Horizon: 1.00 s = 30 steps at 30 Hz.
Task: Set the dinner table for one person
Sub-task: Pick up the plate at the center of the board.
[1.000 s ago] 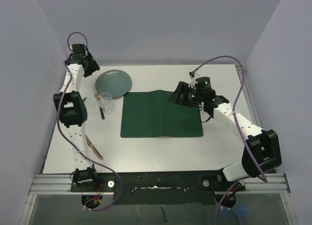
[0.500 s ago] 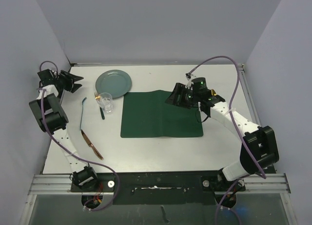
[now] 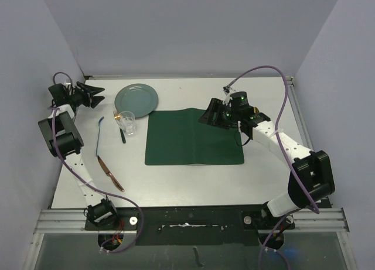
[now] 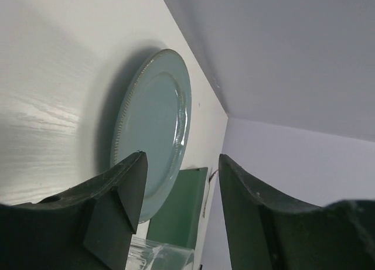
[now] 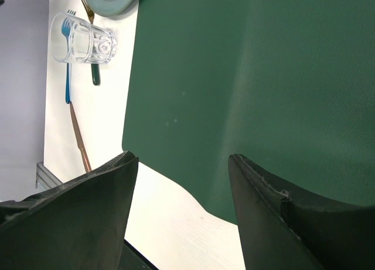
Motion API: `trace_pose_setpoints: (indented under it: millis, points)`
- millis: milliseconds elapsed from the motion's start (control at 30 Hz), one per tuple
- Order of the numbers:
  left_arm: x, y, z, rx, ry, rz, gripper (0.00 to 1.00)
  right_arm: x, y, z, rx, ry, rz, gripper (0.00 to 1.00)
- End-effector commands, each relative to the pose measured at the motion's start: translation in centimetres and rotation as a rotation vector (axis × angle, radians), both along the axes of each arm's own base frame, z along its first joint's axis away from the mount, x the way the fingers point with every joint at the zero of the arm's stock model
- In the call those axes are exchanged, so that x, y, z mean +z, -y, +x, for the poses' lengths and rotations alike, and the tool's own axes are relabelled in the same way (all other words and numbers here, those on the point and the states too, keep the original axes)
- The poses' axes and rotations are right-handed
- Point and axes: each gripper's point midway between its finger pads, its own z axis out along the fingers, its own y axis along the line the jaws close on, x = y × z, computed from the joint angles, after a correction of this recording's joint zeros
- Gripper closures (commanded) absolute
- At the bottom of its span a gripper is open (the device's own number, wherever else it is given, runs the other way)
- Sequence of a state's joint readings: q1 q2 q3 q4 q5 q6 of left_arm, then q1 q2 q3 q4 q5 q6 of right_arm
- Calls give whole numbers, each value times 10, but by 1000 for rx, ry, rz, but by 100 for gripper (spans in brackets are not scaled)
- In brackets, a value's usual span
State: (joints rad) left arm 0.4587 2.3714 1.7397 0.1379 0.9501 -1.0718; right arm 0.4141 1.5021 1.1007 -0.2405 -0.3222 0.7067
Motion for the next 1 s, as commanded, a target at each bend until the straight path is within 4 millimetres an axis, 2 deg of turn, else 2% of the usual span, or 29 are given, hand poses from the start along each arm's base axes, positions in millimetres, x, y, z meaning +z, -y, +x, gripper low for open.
trace_pose_setpoints:
  millis: [0,200,433,700,900,967]
  points:
    - [-24,-1,1,-28,-51,66,51,29,-6,12,8,87,26,36]
    - [-58,20,1,-65,-135,152,51,29,-6,10,12,89,28,36]
    - [-76,48,4,-107,-159,170,51,32,0,8,5,98,13,36]
    - [-98,67,4,-134,-181,159,52,30,11,8,-13,91,-3,36]
    - [-113,68,2,-134,-199,146,59,26,16,8,-20,77,-3,36]
    - [-116,69,2,-137,-201,143,67,25,17,9,-22,74,-3,36]
